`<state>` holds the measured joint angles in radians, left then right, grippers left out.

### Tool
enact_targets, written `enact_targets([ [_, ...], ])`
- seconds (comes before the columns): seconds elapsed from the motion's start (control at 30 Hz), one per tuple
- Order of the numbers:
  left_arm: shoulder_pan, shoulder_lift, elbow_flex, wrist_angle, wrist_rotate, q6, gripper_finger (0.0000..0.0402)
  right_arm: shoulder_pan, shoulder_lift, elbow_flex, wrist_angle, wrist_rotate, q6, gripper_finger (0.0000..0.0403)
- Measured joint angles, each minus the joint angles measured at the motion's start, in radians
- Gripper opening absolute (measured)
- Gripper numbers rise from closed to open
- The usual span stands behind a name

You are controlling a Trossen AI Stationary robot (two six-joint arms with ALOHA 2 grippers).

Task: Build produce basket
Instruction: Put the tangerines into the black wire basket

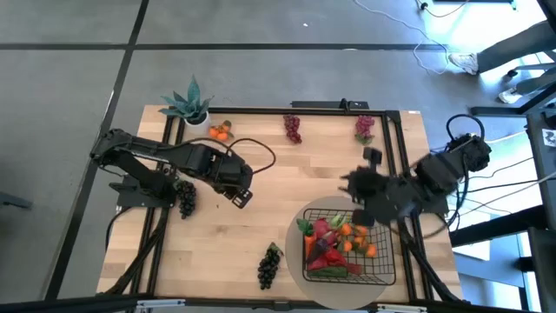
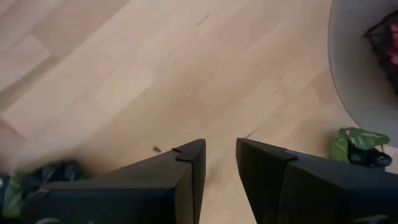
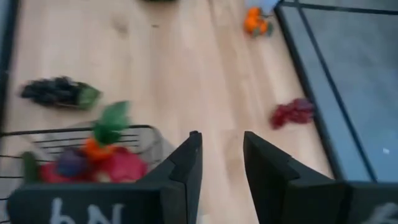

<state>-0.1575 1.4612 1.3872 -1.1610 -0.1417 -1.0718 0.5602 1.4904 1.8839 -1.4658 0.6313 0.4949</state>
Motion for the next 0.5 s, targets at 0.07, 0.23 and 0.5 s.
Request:
enact_targets([
  [0.07,0.029,0.000,-0.005,0.020,-0.009,0.031,0.0078,-0.065,-0.010,0.000,-0.015,-0.020,-0.009,0.0103],
  [0.23,0.156,0.000,-0.009,0.022,-0.069,0.088,0.0078,-0.219,-0.035,0.000,-0.039,-0.145,-0.067,0.0103],
  [0.5,0.459,0.013,-0.011,0.020,-0.075,0.215,0.0078,-0.415,-0.038,0.000,0.006,-0.279,-0.253,0.0103],
])
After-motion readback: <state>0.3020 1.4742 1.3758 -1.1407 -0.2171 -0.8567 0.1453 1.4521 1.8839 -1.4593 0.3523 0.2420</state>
